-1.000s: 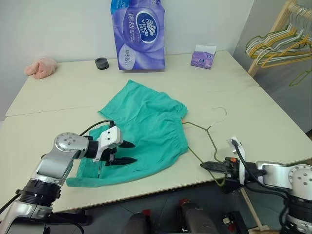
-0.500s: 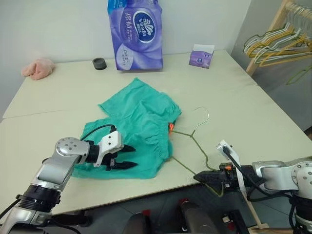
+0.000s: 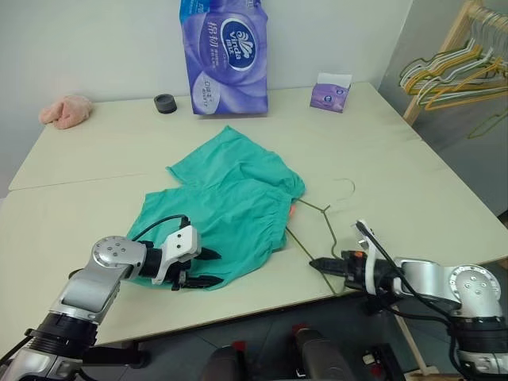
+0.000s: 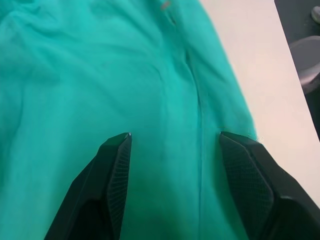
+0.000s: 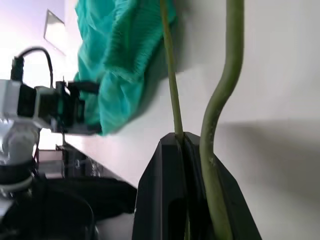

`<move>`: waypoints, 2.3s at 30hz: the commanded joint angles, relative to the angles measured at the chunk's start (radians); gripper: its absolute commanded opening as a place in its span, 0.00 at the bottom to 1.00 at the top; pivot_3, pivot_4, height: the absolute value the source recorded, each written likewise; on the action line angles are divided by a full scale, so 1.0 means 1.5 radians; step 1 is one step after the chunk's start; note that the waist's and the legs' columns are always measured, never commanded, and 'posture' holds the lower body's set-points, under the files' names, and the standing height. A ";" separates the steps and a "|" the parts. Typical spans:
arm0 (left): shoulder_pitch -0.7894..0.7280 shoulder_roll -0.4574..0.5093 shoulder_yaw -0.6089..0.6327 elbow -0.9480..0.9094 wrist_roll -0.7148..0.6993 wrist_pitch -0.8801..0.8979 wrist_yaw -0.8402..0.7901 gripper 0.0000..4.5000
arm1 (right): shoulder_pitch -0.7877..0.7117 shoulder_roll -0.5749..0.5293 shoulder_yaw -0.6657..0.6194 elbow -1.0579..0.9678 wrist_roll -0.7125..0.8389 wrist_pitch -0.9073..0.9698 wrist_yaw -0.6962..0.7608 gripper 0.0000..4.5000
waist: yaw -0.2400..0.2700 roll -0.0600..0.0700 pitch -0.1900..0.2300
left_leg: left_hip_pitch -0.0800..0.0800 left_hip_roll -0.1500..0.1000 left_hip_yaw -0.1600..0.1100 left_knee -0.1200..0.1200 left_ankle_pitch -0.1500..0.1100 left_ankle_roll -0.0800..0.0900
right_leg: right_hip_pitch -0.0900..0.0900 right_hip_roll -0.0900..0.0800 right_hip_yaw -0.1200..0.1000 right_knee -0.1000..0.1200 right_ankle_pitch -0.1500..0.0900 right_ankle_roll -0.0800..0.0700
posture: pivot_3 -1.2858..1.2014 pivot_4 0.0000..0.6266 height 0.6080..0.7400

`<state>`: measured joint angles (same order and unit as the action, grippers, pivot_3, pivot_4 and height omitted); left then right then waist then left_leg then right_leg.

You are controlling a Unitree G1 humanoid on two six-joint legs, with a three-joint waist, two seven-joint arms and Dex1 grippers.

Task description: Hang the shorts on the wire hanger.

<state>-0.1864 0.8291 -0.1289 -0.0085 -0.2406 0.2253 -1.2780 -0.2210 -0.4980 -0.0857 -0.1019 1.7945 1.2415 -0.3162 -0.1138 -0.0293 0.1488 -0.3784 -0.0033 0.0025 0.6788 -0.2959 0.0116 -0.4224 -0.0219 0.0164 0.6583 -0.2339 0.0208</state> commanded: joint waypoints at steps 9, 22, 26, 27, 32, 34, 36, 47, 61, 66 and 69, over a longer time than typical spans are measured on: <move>-0.008 -0.005 0.006 -0.013 -0.010 -0.001 0.001 0.65 | -0.008 -0.161 0.075 -0.283 -0.143 0.061 0.369 0.00 | 0.001 -0.001 -0.001 | 0.000 0.001 -0.001 0.000 0.000 0.000 | 0.000 0.000 -0.001 -0.001 0.000 0.001 | 0.44 0.18 1.00; -0.019 -0.004 0.004 -0.006 -0.004 -0.006 -0.008 0.65 | 0.046 -0.132 0.045 -0.103 -0.243 0.058 0.296 0.00 | 0.002 -0.002 -0.001 | 0.000 0.001 0.000 0.000 0.000 0.000 | 0.000 0.000 0.000 0.000 0.000 0.000 | 0.44 0.19 1.00; -0.011 -0.004 0.005 -0.013 -0.004 -0.007 -0.006 0.65 | 0.009 -0.066 0.008 -0.048 -0.120 0.005 0.175 0.00 | 0.001 -0.002 -0.001 | 0.000 0.001 0.000 0.000 0.000 0.000 | 0.000 0.000 0.000 0.000 0.000 0.000 | 0.44 0.18 1.00; -0.010 -0.004 0.004 -0.015 -0.004 -0.007 -0.005 0.65 | 0.001 -0.058 0.006 -0.040 -0.100 -0.003 0.154 0.00 | 0.001 -0.002 -0.001 | 0.000 0.001 0.000 0.000 0.000 0.000 | 0.000 0.000 0.000 0.000 0.000 0.000 | 0.44 0.18 1.00; -0.008 -0.004 0.002 -0.022 -0.005 -0.002 -0.004 0.65 | -0.048 -0.011 -0.006 0.012 -0.020 -0.066 0.022 0.00 | 0.000 -0.001 -0.001 | 0.000 0.001 0.000 0.000 0.000 0.000 | 0.000 0.000 0.000 0.000 0.001 0.000 | 0.44 0.18 1.00; -0.008 -0.004 0.002 -0.024 -0.005 -0.001 -0.004 0.65 | -0.063 -0.019 -0.006 -0.002 -0.024 -0.063 0.040 0.00 | 0.001 -0.001 -0.001 | 0.000 0.001 0.000 0.000 0.000 0.000 | 0.000 0.000 0.000 0.000 0.001 0.000 | 0.44 0.18 1.00; -0.008 -0.004 0.003 -0.025 -0.006 0.001 -0.003 0.65 | -0.078 -0.065 0.014 -0.104 -0.089 -0.024 0.187 0.00 | 0.002 0.000 0.000 | -0.001 0.000 0.000 0.000 0.000 0.000 | 0.000 0.000 0.000 0.000 0.001 0.000 | 0.44 0.18 1.00; -0.030 -0.005 0.006 -0.021 -0.009 0.016 -0.005 0.65 | -0.028 -0.361 0.296 -0.339 -0.625 -0.201 0.679 0.00 | 0.002 -0.001 -0.001 | 0.000 0.001 -0.001 0.001 0.000 0.000 | -0.001 0.000 -0.002 -0.001 0.000 0.001 | 0.44 0.18 1.00; -0.012 0.000 0.008 -0.038 -0.016 0.021 -0.007 0.65 | 0.067 -0.424 0.109 -0.233 -0.619 -0.185 0.851 0.00 | 0.006 -0.001 -0.001 | 0.000 0.000 0.000 0.001 0.000 0.000 | -0.001 0.000 -0.001 0.000 0.000 0.000 | 0.44 0.19 1.00; -0.013 0.000 0.021 -0.047 -0.036 0.041 -0.003 0.65 | 0.052 -0.392 0.023 -0.196 -0.563 -0.174 0.863 0.00 | 0.005 -0.001 -0.001 | 0.001 0.000 0.000 0.001 0.000 0.000 | 0.000 0.000 -0.001 0.000 0.000 0.001 | 0.44 0.19 1.00; -0.020 0.001 0.032 -0.051 -0.053 0.062 0.001 0.65 | 0.025 -0.374 -0.035 -0.161 -0.530 -0.138 0.844 0.00 | 0.005 -0.001 -0.001 | 0.001 0.000 0.000 0.001 0.000 0.000 | 0.000 0.000 -0.001 0.000 0.000 0.001 | 0.44 0.18 1.00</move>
<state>-0.2032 0.8214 -0.1147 -0.0491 -0.2932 0.3053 -1.2772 -0.1678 -1.0563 -0.0687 -0.3534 0.9611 1.0091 0.9595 -0.1057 -0.0305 0.1477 -0.3775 -0.0032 0.0026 0.6801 -0.2962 0.0119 -0.4224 -0.0217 0.0157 0.6583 -0.2332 0.0216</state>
